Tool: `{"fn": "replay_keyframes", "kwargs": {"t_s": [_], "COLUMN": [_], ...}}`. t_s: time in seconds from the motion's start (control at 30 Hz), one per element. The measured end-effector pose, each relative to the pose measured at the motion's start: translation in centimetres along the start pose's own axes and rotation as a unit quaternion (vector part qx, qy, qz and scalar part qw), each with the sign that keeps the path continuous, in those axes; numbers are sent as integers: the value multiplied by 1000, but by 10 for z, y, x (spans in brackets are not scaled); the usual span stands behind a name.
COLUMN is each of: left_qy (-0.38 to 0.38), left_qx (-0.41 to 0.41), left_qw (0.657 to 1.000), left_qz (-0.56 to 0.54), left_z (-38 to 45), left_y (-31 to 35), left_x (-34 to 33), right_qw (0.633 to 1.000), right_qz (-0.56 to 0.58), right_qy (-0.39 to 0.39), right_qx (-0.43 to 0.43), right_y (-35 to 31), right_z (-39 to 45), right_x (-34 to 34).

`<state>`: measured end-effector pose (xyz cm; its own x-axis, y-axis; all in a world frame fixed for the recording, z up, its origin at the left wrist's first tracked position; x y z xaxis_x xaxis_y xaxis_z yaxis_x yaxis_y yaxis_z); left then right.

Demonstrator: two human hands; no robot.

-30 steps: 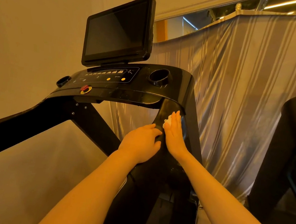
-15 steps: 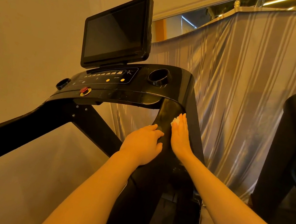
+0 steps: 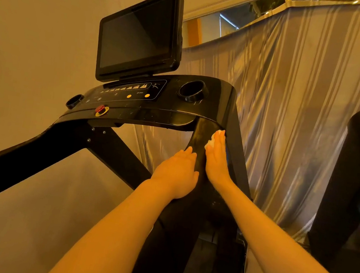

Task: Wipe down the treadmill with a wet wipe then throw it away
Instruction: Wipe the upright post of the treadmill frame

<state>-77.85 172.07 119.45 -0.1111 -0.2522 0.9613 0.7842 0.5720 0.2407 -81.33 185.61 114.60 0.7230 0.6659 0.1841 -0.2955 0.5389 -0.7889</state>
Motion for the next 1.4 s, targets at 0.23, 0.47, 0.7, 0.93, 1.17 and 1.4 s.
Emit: {"fn": "replay_keyframes", "kwargs": {"t_s": [0.23,0.47,0.7,0.93,1.17,1.4], "left_qy": [11,13,13,13,16,16], "left_qx": [8,9,19,15,13,21], "left_qw": [999,1000,1000,1000,1000,1000], "left_qz": [-34,-24,-13,-13,-13,-9], "left_z": [-2,-3,-1,-1,-3,-2], "left_y": [1,5,1,2,3,3], "left_x": [0,1,-2,-1,1,-1], "right_qw": [986,999,998,995,994,989], "right_qz": [-156,-10,13,25,47,85], "right_qy": [-56,-27,9,22,21,44], "right_qx": [29,-39,-59,-92,-97,-111], "right_y": [-11,0,8,13,9,25], "right_z": [41,7,-24,12,13,-30], "right_x": [4,-4,-9,-3,-3,-15]}}
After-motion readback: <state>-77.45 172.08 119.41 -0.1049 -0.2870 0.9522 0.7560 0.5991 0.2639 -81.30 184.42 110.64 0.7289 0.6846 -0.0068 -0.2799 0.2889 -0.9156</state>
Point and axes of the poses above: each hand's wrist, its own z-axis towards the middle knuckle, its own x-axis out of the back of the hand, y = z × x, the point moved 8 cm from there along z, towards the middle knuckle, and after that the axes turned 15 degrees about -z, right-handed, at the moved point
